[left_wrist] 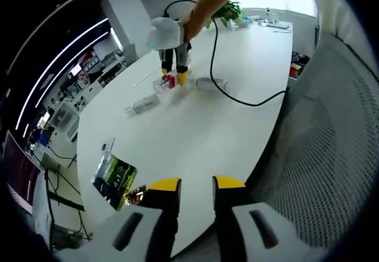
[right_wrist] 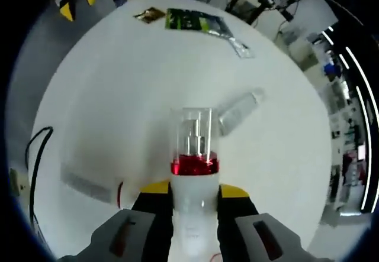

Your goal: Arrange the skincare products in the storage area until every visible bottle or jar stands upright without overlapping.

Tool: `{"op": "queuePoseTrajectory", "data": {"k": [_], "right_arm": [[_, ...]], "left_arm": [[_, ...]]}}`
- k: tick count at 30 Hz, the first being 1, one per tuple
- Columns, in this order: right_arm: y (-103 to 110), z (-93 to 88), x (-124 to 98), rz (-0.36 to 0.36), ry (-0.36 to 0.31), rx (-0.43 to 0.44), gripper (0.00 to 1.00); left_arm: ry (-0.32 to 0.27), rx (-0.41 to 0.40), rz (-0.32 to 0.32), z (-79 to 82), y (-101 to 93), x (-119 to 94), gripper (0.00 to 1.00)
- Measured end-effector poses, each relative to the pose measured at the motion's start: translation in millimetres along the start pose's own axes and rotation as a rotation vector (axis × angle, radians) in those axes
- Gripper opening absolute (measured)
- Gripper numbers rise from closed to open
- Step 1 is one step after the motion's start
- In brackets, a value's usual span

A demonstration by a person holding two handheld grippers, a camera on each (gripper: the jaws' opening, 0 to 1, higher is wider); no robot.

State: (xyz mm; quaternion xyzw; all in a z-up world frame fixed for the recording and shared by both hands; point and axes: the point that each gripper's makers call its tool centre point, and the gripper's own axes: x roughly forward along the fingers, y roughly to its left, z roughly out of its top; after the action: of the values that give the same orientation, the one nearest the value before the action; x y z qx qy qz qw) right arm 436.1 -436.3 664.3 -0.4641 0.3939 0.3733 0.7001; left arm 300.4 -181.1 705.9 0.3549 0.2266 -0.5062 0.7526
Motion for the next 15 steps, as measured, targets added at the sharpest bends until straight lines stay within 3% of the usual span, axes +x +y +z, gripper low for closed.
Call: {"op": "queuePoseTrajectory", "data": {"k": [15], "right_arm": [[-29,36.3,-50,-0.205,-0.227,0.110,0.21]], "left_arm": [[-0.001,0.010,-0.005,0.7,-0.7,0,0.24]]}}
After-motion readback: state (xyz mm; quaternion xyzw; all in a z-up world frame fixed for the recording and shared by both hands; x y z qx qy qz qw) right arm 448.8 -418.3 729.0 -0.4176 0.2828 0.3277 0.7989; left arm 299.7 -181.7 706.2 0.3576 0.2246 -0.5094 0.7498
